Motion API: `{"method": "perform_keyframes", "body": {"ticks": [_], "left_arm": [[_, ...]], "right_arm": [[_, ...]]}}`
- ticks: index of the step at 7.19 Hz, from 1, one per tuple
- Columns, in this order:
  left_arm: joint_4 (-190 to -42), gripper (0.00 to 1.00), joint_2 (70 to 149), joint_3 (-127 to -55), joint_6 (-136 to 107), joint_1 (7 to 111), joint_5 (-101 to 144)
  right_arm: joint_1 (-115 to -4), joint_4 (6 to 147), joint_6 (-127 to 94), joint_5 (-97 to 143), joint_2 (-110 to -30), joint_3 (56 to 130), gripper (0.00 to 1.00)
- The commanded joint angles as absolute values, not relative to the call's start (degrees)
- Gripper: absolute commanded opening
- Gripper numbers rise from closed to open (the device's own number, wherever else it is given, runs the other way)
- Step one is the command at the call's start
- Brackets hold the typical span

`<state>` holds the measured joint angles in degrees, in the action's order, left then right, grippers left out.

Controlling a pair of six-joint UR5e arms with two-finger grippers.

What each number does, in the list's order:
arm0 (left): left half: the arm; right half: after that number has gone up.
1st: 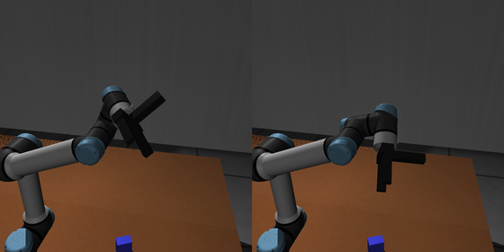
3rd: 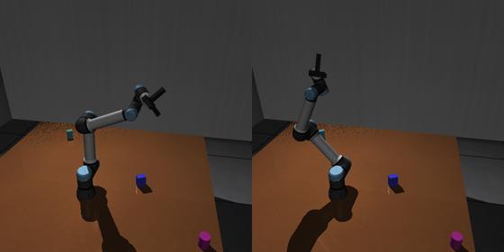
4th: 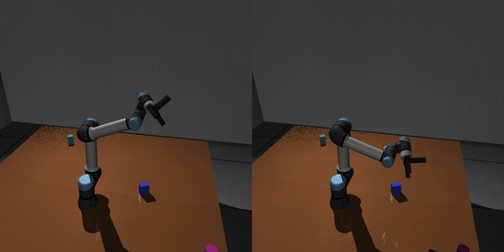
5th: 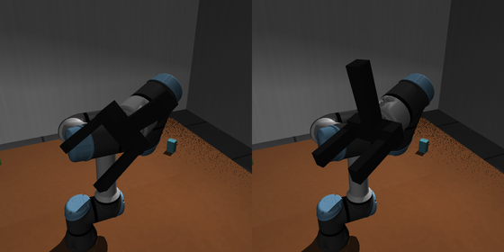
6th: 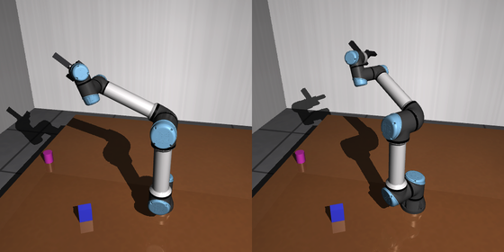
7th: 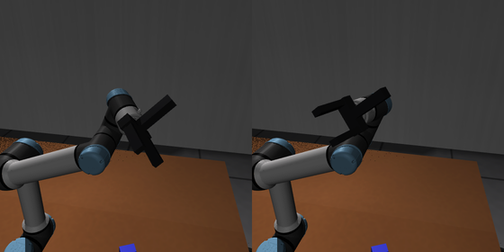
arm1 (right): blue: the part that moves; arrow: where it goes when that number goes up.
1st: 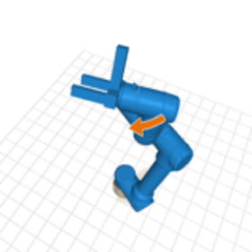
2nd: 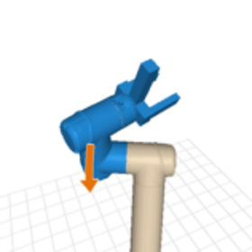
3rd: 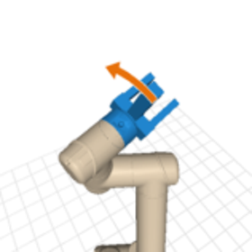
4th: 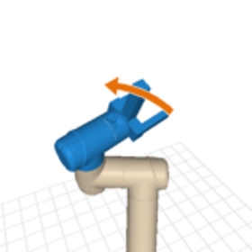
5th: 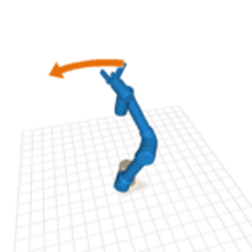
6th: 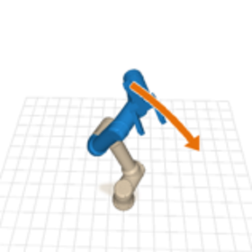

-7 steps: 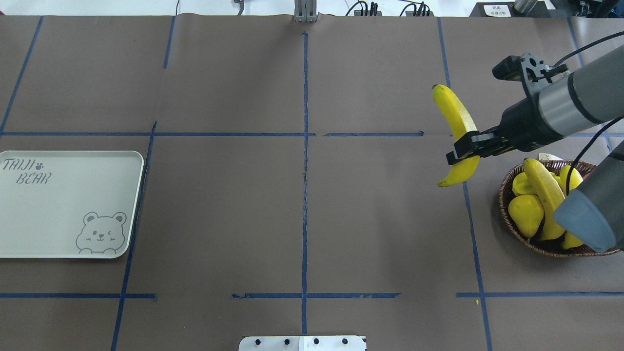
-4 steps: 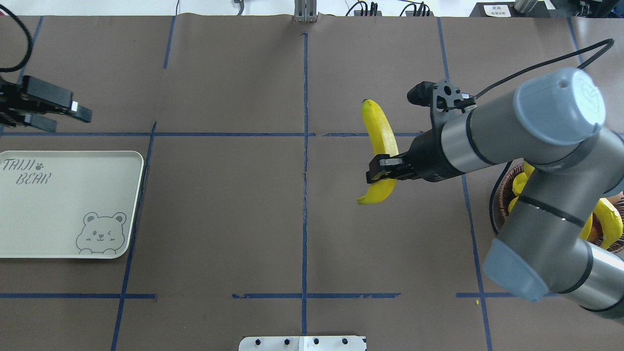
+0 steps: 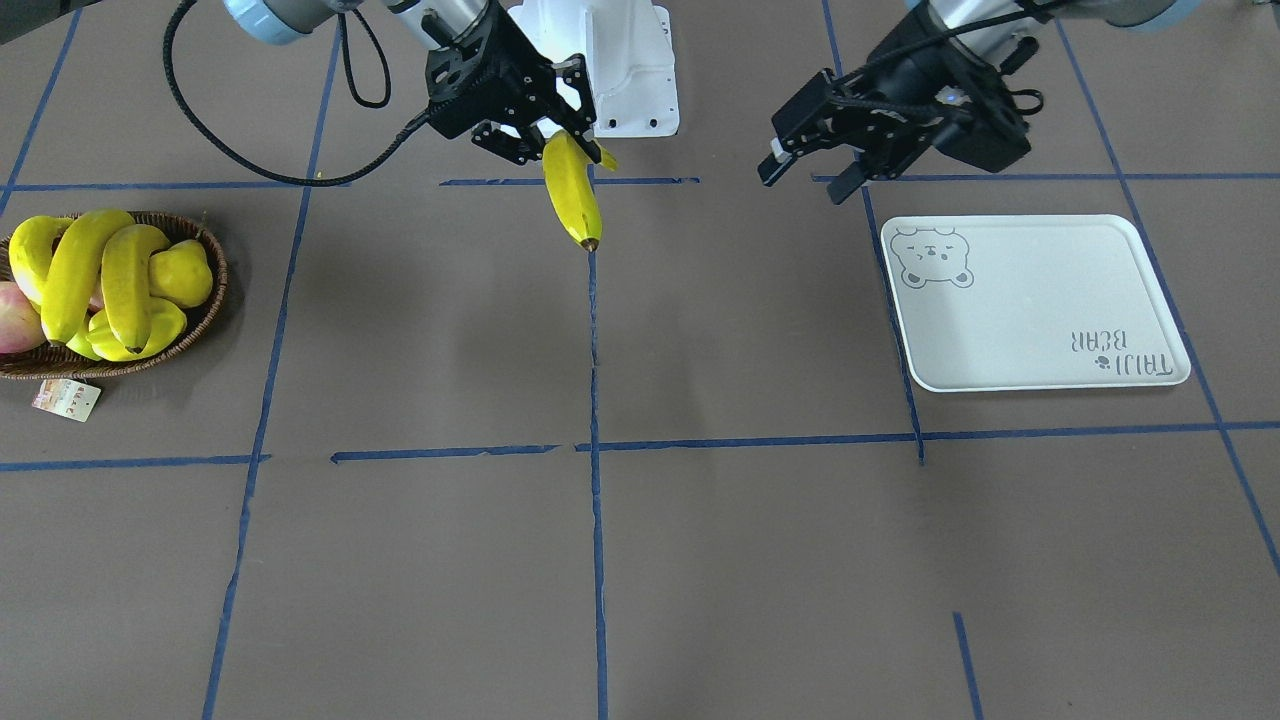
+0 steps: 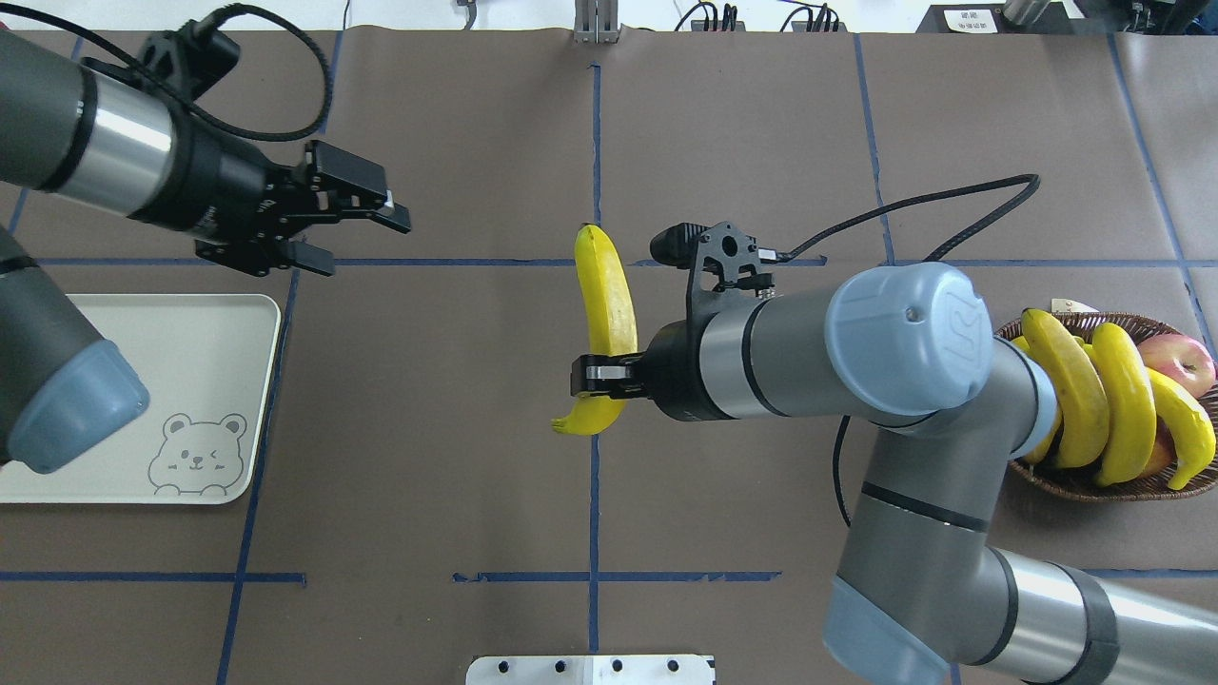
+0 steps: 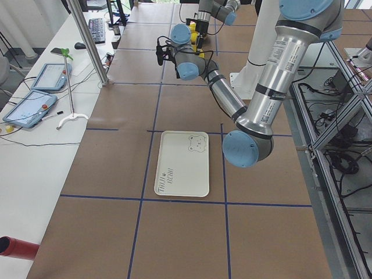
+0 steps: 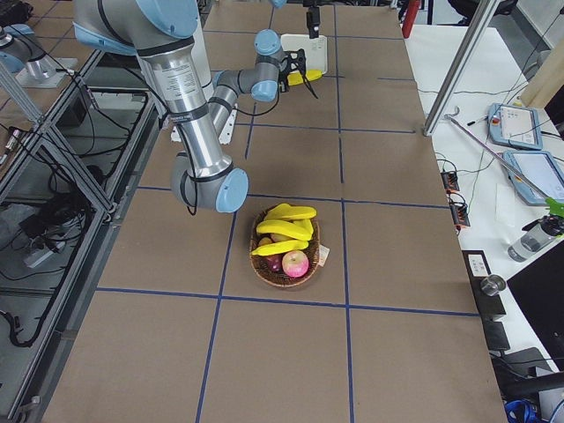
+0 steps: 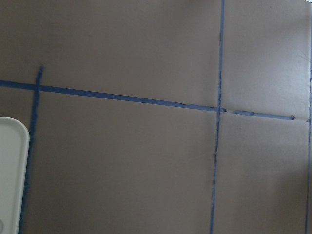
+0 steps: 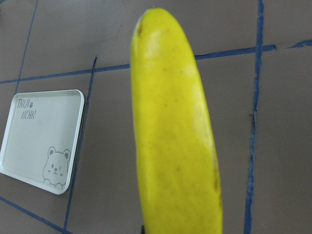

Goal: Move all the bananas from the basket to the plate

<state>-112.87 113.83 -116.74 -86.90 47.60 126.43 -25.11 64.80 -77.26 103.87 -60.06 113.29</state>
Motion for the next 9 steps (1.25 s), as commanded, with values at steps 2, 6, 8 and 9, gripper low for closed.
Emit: {"method": "perform_keyframes", "body": {"ticks": [2,6,8,9], "left_arm": [[-114.5,0.99,117.9,-115.8,-90.8,40.5,118.6],[-114.9,0.86,118.8,-115.5,-91.7,37.5,116.2],[-114.9,0.77,118.9,-115.2,-91.8,37.4,116.2],[-114.8,0.77,119.2,-115.2,-91.8,37.3,116.2]], "right_arm": [[-22.1,59.9,-78.2,101.1,-56.4,109.6,0.04],[-21.7,57.4,-78.9,100.6,-56.3,109.7,0.06],[-20.8,56.9,-79.0,100.2,-56.3,109.7,0.07],[-20.7,56.8,-79.0,100.2,-56.3,109.7,0.07]]}}
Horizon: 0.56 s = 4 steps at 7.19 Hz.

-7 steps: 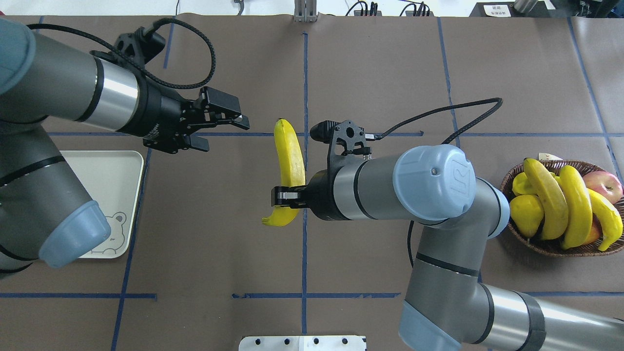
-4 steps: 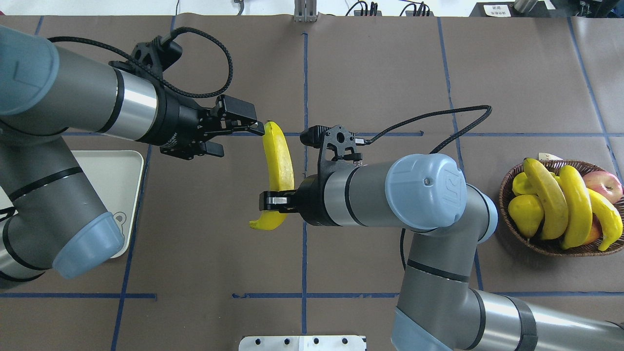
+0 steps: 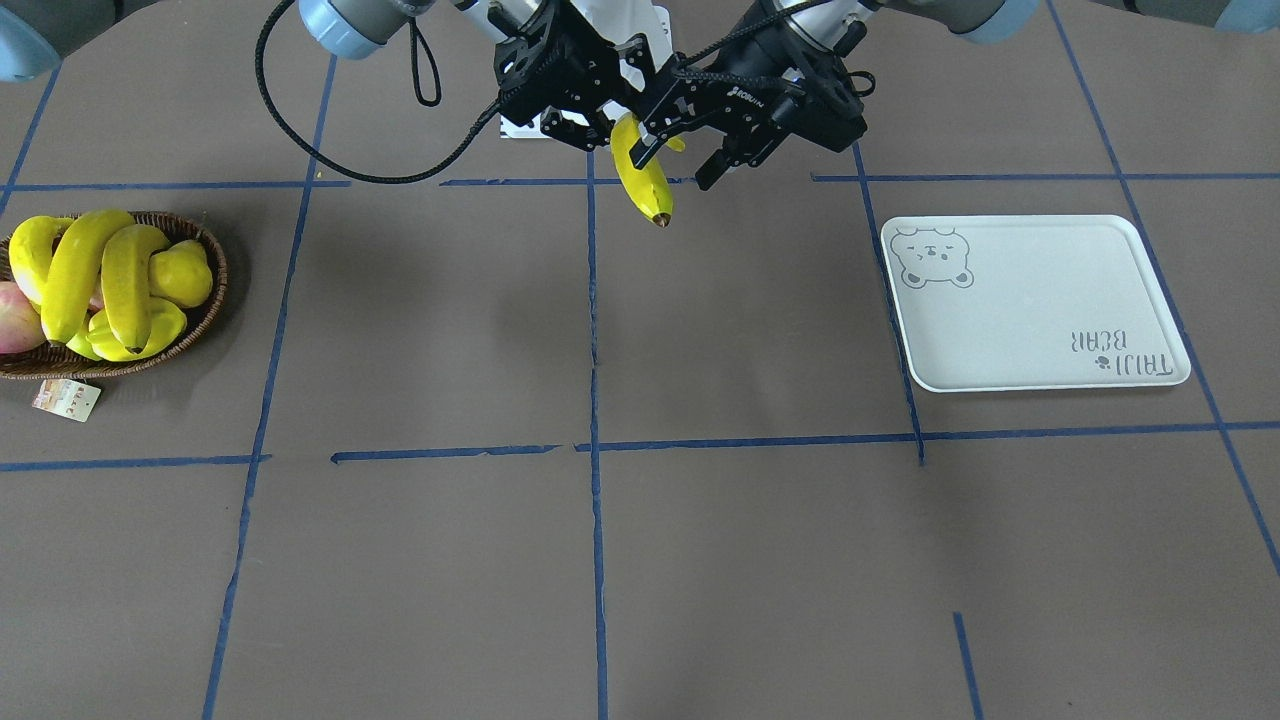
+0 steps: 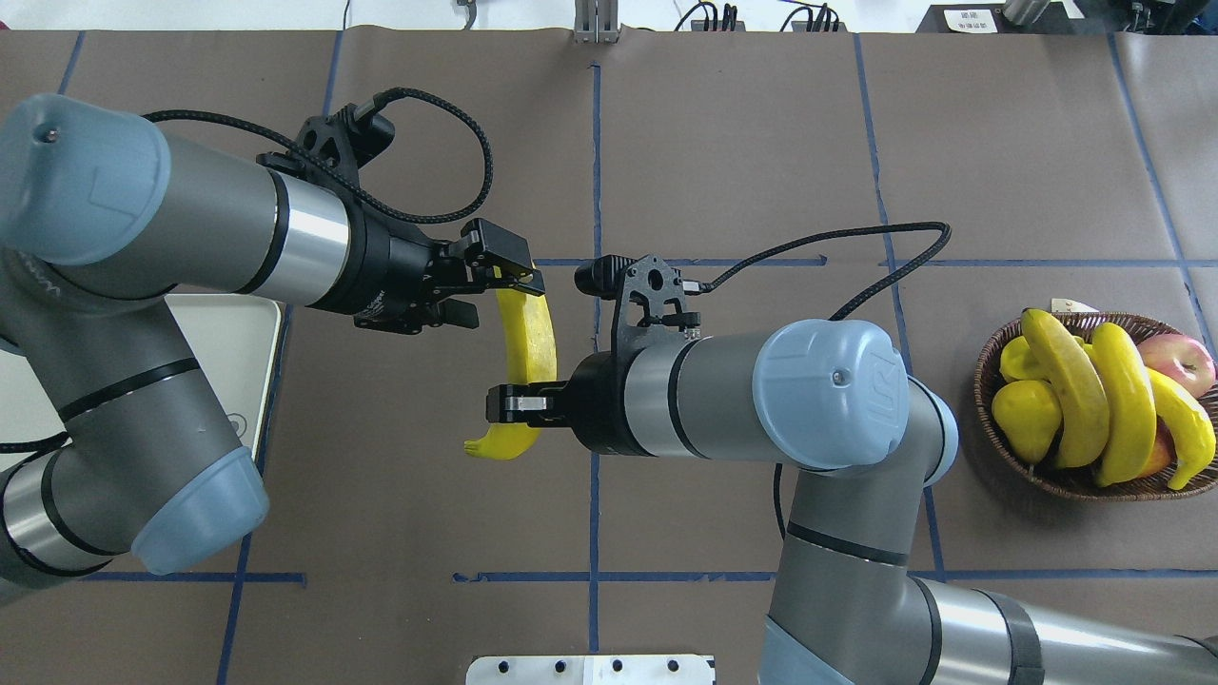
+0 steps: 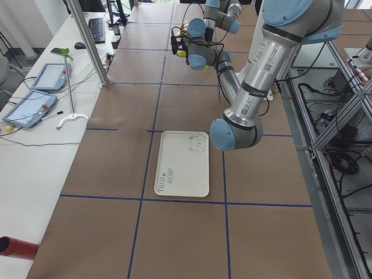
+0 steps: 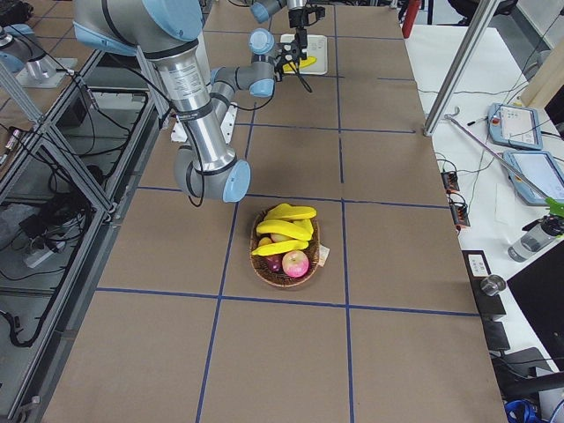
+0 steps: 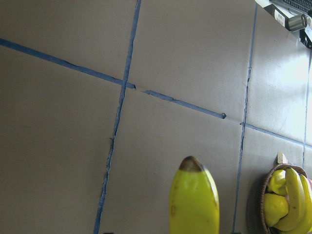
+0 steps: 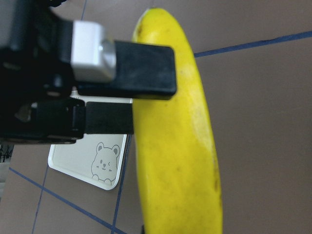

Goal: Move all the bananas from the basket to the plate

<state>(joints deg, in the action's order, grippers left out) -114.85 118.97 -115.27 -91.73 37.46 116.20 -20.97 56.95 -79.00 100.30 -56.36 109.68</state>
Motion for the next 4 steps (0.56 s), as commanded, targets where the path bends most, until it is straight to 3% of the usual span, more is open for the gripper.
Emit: {"method": "perform_keyframes", "body": {"ticks": [1,2,4], "left_arm": [[-114.8,0.75,120.0,-114.7,-91.8,37.0,115.6],[-114.9,0.72,120.1,-114.2,-93.0,36.4,115.3],[-115.7,0.49,120.1,-114.0,-93.1,36.3,115.0]], "right_arm": [[-20.6,56.8,-79.0,100.2,-56.3,109.7,0.08],[-20.6,56.8,-79.0,100.2,-56.3,109.8,0.08],[-20.7,56.9,-78.8,100.2,-55.9,109.8,0.16]]}}
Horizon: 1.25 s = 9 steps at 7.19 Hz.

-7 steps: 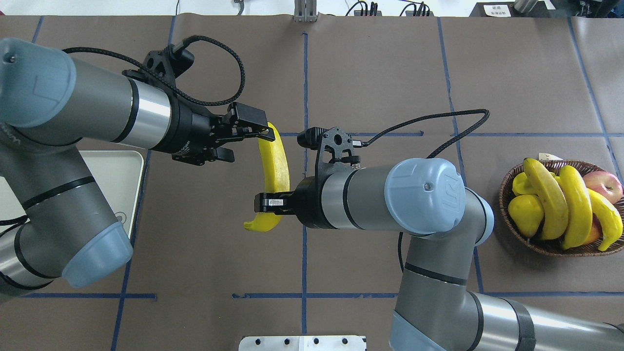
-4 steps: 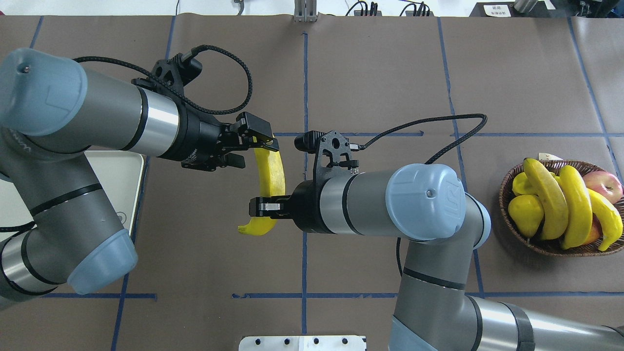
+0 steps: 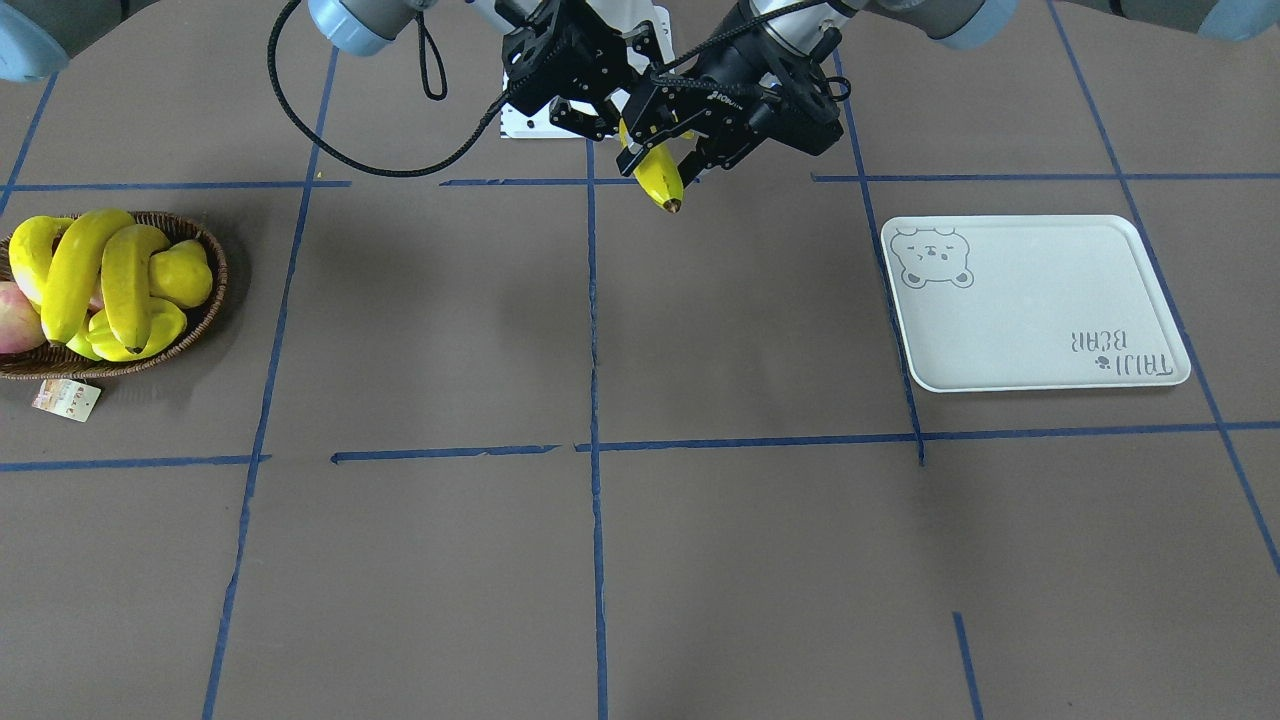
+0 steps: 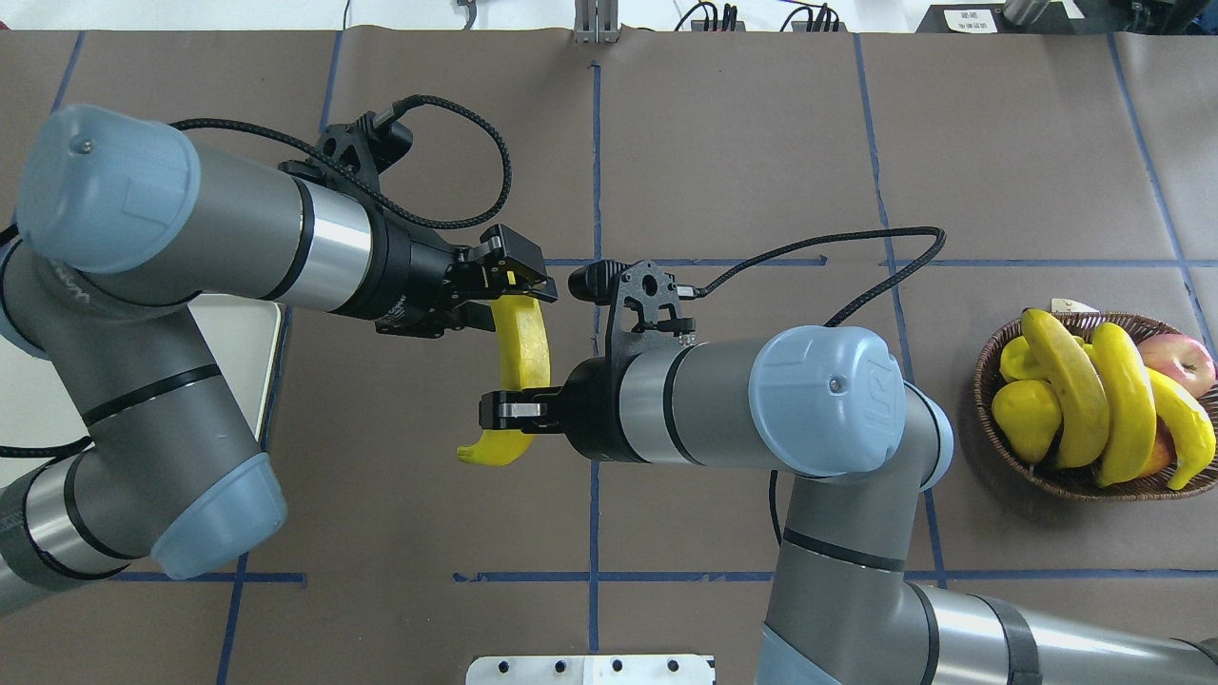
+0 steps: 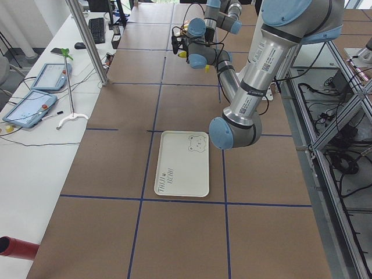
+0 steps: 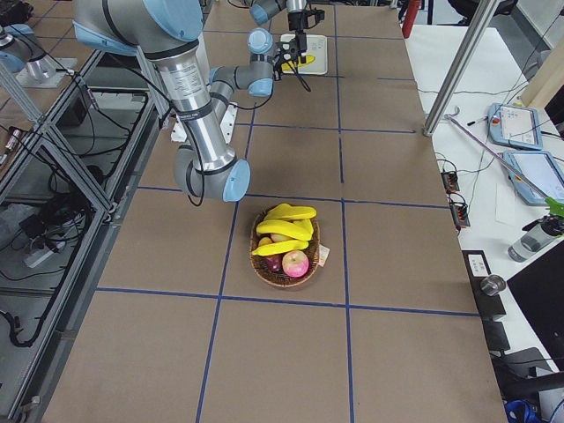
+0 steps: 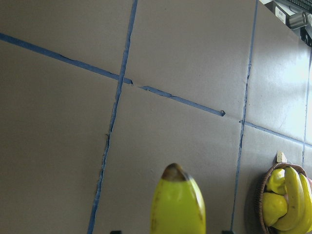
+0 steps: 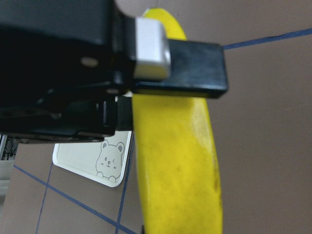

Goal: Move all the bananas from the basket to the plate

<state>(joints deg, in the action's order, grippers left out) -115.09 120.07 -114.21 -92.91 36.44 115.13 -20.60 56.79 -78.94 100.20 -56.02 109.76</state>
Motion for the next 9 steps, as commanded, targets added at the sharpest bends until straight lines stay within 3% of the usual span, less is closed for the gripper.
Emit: {"method": "perform_keyframes", "body": {"ticks": [1,2,6,9], "left_arm": [[-115.8,0.12,120.1,-114.0,-93.5,36.3,115.0],[-115.9,0.00,119.7,-114.0,-93.4,36.3,115.0],[-115.6,0.00,119.2,-114.3,-93.0,37.0,114.9],[-114.8,0.00,108.9,-114.9,-93.0,40.1,115.6]], "right_arm": [[-20.7,56.9,-78.8,100.2,-55.9,109.8,0.49],[-20.7,56.9,-79.2,100.3,-55.9,109.8,0.99],[-24.2,58.0,-79.1,104.0,-56.6,110.2,0.99],[-34.6,64.6,-77.5,119.9,-59.6,110.4,0.99]]}}
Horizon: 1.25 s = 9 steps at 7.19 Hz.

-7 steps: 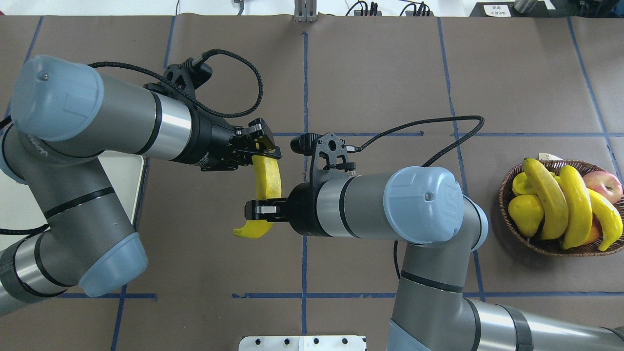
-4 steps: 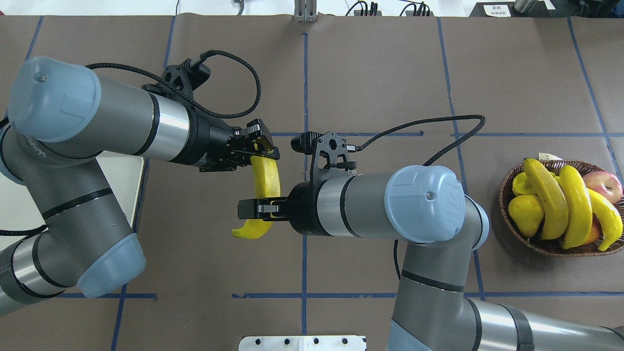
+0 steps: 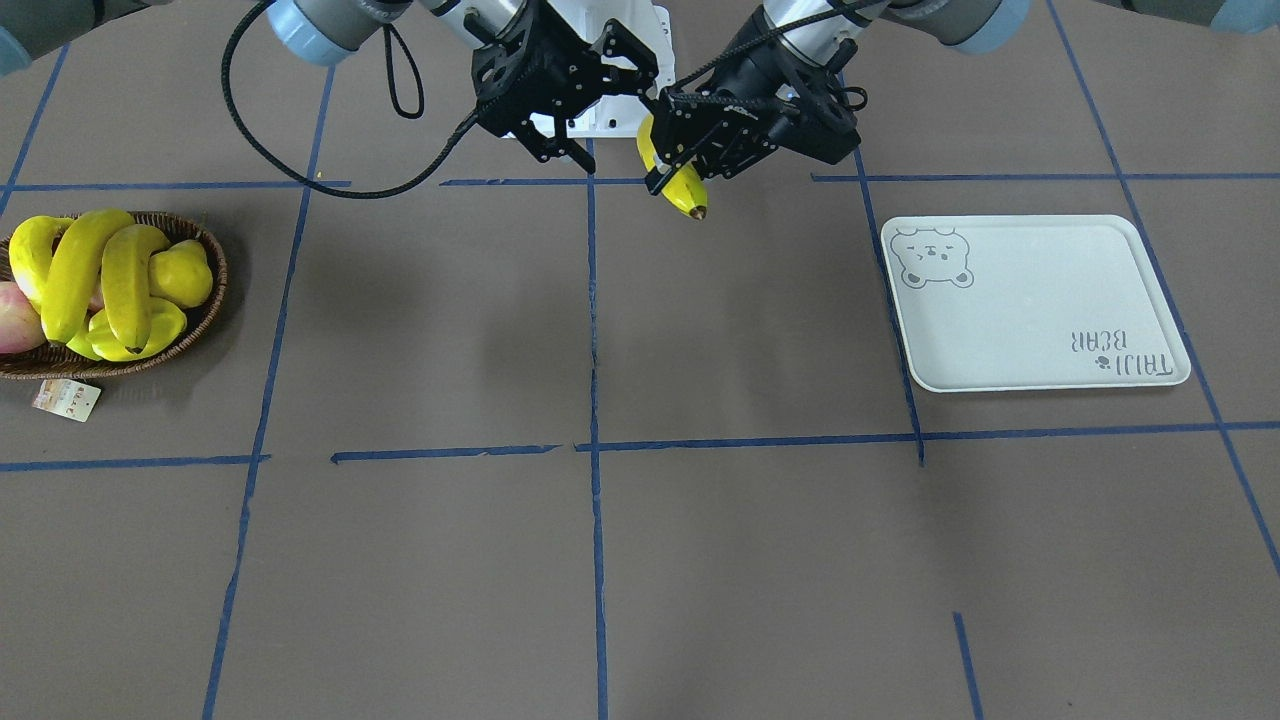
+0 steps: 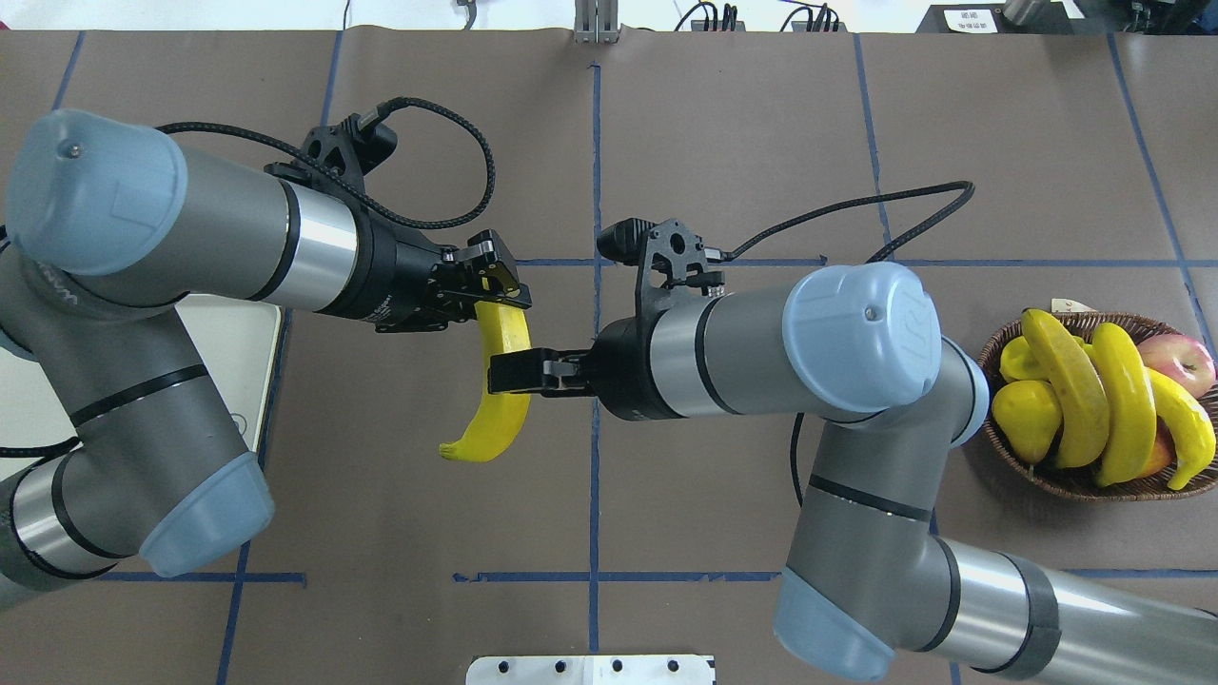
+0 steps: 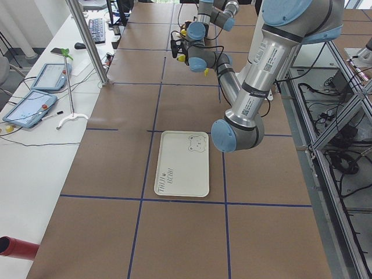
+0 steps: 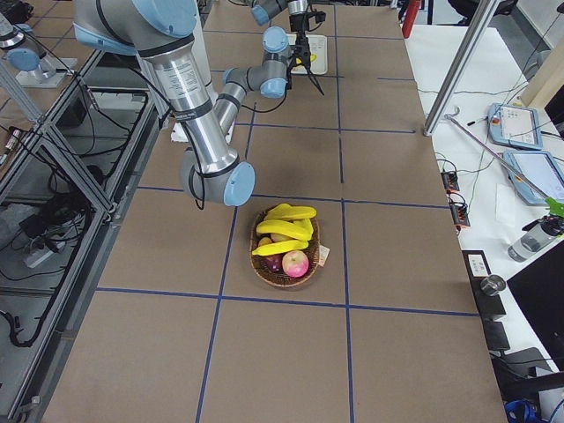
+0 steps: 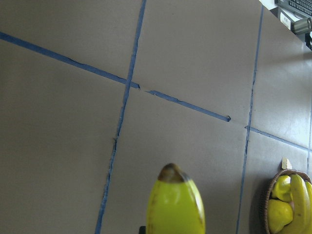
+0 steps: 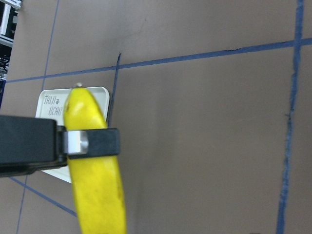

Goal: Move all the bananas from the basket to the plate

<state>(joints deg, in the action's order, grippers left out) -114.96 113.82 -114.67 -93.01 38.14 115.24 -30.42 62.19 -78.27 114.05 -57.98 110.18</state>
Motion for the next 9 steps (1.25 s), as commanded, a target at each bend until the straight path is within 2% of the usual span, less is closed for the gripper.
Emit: {"method": "perform_keyframes", "body": {"ticks": [1,4,6,8,9], "left_arm": [[-113.9,0.00,103.6,-115.0,-92.9,43.6,116.6],[-106.1,0.00,92.4,-114.4,-86.5,50.3,116.3],[-106.2,0.00,85.5,-113.4,-76.8,54.6,116.5],[-107.1,0.00,83.7,-107.7,-69.6,58.3,116.7],[-108.2,0.01,83.6,-104.9,-65.9,59.2,116.8]], "right_arm": [[-36.7,65.4,-77.2,121.8,-61.4,110.3,0.99],[-40.9,79.8,-64.6,122.0,-64.1,110.7,1.00],[-45.2,93.6,-51.1,123.0,-67.7,116.9,1.00],[-48.9,109.4,-33.3,123.1,-71.2,123.6,1.00],[-51.0,111.1,-27.4,123.1,-72.7,123.9,1.00]]}}
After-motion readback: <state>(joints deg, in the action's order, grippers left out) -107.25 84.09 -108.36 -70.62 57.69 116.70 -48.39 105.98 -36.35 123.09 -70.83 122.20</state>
